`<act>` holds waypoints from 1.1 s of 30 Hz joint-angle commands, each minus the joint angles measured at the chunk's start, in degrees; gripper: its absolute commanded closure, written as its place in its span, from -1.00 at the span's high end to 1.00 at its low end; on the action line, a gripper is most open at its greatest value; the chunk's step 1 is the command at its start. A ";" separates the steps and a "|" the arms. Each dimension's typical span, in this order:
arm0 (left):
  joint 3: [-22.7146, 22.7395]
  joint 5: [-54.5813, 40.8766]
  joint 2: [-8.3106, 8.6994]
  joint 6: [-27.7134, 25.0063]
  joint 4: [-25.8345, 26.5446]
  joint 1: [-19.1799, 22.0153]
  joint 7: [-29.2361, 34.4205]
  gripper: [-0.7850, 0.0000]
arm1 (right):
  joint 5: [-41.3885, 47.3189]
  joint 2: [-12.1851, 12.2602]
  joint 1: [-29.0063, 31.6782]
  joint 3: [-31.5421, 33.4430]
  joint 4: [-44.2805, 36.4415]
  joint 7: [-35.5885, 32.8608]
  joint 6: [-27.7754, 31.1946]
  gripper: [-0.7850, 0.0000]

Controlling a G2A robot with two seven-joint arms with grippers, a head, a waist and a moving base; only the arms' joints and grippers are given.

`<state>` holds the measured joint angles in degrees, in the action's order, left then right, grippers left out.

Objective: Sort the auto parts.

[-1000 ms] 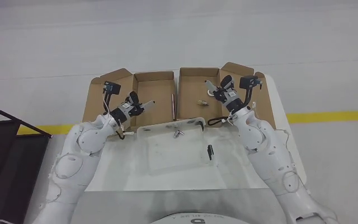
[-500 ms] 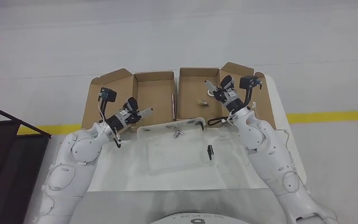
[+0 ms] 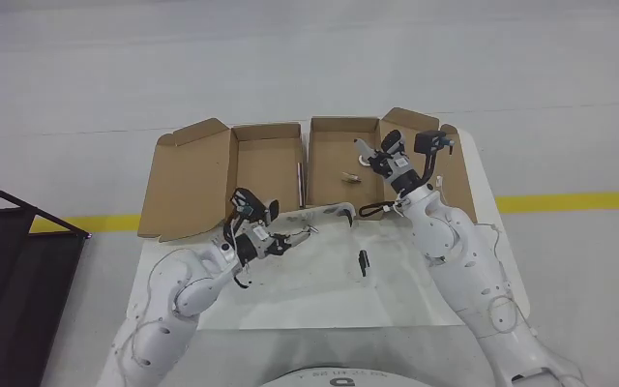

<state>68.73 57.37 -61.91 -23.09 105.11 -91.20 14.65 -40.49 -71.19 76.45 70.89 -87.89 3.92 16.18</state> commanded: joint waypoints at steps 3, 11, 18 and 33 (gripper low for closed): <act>-3.28 6.95 -0.48 4.32 0.01 -0.03 -2.43 0.71 | 0.00 0.00 0.00 0.00 0.00 0.00 0.00 1.00; -8.02 16.76 -0.97 7.70 -0.44 0.77 1.50 0.63 | 0.00 0.00 0.00 0.00 0.00 0.00 0.00 1.00; -11.40 19.37 -1.80 8.92 -3.23 4.10 5.51 0.63 | 0.00 0.00 0.00 0.00 0.00 0.00 0.00 1.00; -18.42 21.94 -4.49 12.13 -11.79 12.60 9.99 0.16 | 0.00 0.00 0.00 0.00 0.00 0.00 0.00 1.00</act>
<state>50.55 79.21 -66.23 -11.37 94.02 -79.06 24.71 -40.49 -71.19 76.45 70.89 -87.89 3.92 16.18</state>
